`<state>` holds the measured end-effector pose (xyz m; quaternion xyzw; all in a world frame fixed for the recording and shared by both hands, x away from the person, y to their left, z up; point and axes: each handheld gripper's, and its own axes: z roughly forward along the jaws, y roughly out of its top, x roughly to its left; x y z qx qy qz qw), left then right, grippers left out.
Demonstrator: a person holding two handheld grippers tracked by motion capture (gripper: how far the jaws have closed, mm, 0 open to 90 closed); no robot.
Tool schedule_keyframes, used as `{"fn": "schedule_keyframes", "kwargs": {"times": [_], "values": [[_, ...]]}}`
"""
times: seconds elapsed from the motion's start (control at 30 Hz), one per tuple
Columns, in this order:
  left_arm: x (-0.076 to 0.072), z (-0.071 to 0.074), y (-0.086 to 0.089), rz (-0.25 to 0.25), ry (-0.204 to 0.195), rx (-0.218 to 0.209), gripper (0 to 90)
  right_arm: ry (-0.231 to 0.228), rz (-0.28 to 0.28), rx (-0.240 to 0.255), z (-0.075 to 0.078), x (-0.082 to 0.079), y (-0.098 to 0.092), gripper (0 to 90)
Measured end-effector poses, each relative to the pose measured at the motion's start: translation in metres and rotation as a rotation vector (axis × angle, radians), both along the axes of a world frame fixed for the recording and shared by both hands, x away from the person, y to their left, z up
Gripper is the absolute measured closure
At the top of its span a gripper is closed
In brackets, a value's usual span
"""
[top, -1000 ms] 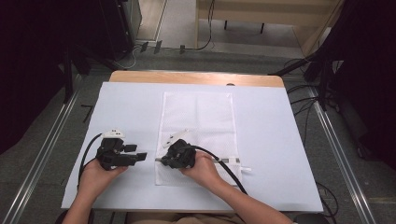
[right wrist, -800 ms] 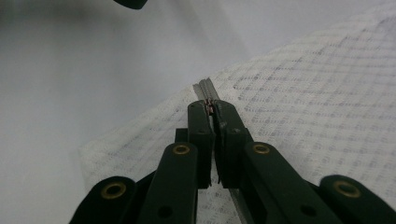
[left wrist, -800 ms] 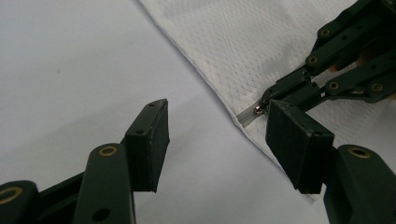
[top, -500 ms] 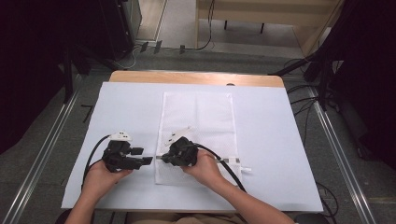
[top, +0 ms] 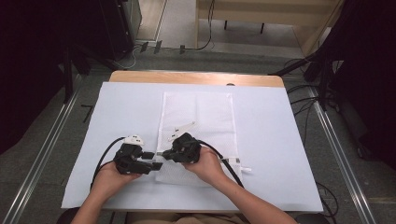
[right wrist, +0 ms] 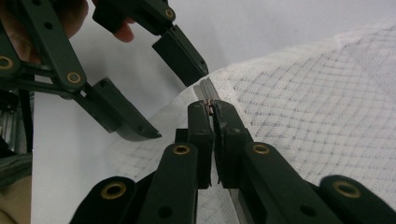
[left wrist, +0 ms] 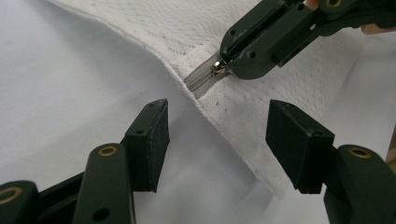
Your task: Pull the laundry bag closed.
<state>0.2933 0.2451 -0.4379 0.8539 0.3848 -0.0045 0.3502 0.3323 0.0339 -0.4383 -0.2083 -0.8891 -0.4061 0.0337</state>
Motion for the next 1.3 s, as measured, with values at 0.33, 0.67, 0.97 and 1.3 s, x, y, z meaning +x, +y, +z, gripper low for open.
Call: {"fn": "schedule_keyframes", "kwargs": {"times": [0.33, 0.67, 0.97, 1.3], "values": [[0.01, -0.007, -0.007, -0.017, 0.061, -0.018, 46.9, 0.009, -0.009, 0.017, 0.004, -0.001, -0.002, 87.9], [0.016, -0.008, -0.009, -0.02, 0.113, -0.051, 62.9, 0.016, -0.004, 0.024, 0.005, -0.002, -0.002, 87.9], [0.018, -0.007, -0.008, 0.0, 0.14, -0.058, 80.4, 0.026, -0.004, 0.033, 0.006, -0.002, -0.003, 87.9], [0.018, -0.008, -0.008, 0.001, 0.159, -0.037, 87.6, 0.019, 0.018, 0.002, 0.0, 0.0, -0.003, 88.0]]}}
